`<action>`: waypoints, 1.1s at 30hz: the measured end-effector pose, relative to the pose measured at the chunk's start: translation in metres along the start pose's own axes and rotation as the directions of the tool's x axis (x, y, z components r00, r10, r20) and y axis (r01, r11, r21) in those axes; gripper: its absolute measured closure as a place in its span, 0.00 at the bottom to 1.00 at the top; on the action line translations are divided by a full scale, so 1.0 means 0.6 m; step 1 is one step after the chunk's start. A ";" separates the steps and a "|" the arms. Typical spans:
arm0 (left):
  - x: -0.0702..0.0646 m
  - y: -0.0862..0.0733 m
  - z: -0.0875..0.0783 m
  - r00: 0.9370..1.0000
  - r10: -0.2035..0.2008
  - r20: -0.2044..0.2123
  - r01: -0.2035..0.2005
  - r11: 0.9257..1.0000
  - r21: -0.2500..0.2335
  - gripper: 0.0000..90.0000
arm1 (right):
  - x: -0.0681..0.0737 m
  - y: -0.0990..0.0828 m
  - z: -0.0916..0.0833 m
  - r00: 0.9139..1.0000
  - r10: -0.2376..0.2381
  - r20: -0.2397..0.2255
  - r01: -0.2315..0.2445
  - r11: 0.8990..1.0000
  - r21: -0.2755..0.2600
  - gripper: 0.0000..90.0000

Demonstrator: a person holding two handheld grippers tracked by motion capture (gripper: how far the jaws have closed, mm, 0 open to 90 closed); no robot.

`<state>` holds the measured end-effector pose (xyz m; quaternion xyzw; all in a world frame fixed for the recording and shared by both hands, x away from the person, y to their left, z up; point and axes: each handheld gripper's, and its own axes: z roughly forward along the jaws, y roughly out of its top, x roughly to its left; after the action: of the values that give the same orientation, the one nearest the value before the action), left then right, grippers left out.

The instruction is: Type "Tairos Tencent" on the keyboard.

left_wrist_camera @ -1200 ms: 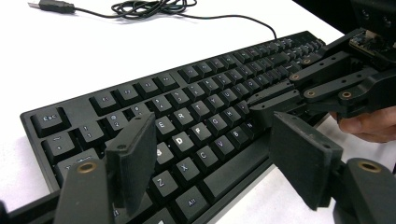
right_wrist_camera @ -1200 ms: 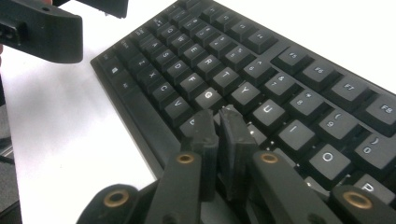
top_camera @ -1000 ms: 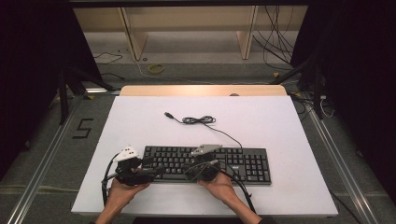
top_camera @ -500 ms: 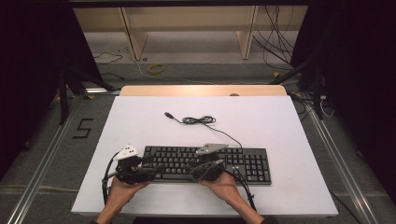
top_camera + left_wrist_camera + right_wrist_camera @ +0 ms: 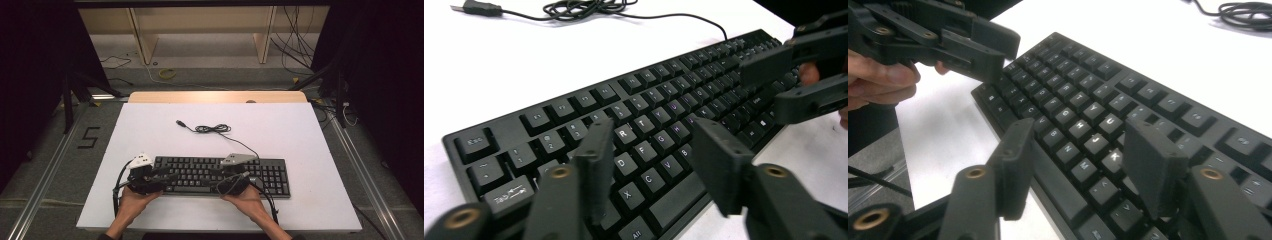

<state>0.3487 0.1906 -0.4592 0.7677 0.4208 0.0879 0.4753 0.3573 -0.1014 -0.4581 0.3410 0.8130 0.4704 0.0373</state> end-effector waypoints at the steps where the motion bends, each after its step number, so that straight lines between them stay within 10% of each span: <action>1: -0.001 0.000 0.002 1.000 0.002 0.004 -0.002 1.000 0.008 0.61 | 0.000 0.000 -0.003 1.000 0.003 0.002 -0.003 1.000 -0.003 0.52; 18: -0.009 -0.001 0.033 0.998 0.059 0.019 -0.061 0.988 0.140 0.96 | -0.011 -0.014 -0.039 1.000 0.008 0.019 -0.007 0.999 -0.041 0.44; 33: -0.013 -0.003 0.051 0.997 0.075 0.010 -0.075 0.977 0.200 0.99 | -0.013 -0.022 -0.057 1.000 0.008 0.029 -0.006 0.998 -0.064 0.38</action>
<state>0.3591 0.1653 -0.4748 0.8270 0.3975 0.0619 0.3927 0.3434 -0.1358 -0.4512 0.3495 0.7957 0.4913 0.0585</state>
